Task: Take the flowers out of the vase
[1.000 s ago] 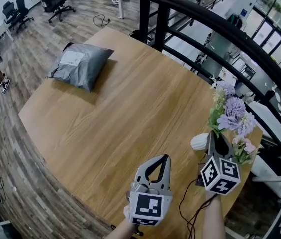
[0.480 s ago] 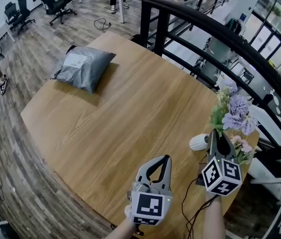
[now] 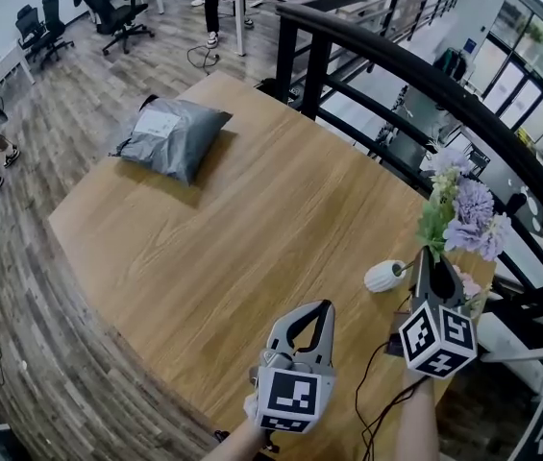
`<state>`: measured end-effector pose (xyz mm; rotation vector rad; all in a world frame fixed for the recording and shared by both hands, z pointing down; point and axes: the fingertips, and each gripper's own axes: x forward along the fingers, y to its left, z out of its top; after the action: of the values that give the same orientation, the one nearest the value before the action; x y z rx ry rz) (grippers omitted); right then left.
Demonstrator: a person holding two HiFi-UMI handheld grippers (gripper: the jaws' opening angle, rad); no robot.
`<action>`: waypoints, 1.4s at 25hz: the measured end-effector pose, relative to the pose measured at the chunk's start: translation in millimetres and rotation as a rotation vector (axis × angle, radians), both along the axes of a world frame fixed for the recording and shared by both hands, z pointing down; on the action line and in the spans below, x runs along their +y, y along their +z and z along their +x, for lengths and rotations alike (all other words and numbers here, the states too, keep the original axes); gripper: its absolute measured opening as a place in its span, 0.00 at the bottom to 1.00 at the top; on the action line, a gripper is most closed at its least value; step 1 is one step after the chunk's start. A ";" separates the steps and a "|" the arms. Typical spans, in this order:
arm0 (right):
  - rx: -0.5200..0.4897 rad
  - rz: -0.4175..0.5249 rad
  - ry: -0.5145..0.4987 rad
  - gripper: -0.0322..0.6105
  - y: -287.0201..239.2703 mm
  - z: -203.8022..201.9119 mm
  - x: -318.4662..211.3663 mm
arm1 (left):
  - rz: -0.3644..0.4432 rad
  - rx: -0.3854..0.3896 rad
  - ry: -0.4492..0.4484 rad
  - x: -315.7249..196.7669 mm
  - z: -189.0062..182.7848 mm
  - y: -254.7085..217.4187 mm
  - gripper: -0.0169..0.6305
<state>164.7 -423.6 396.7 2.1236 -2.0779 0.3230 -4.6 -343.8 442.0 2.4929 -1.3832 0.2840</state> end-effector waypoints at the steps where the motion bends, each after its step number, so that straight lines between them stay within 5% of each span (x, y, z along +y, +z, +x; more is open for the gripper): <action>1: -0.001 0.008 0.001 0.17 -4.9 -0.4 1.3 | 0.003 0.001 0.000 1.0 -0.2 -2.8 0.09; 16: -0.011 0.095 -0.021 0.16 -62.4 -10.8 23.8 | 0.069 0.017 -0.008 16.1 -3.6 -41.8 0.09; 35: -0.036 0.056 -0.032 0.16 -51.3 -15.9 91.8 | 0.098 0.025 -0.021 57.7 -3.5 -58.9 0.09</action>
<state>148.8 -331.8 345.4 2.1285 -2.1627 0.3046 -8.1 -286.1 383.1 2.5491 -1.4459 0.1841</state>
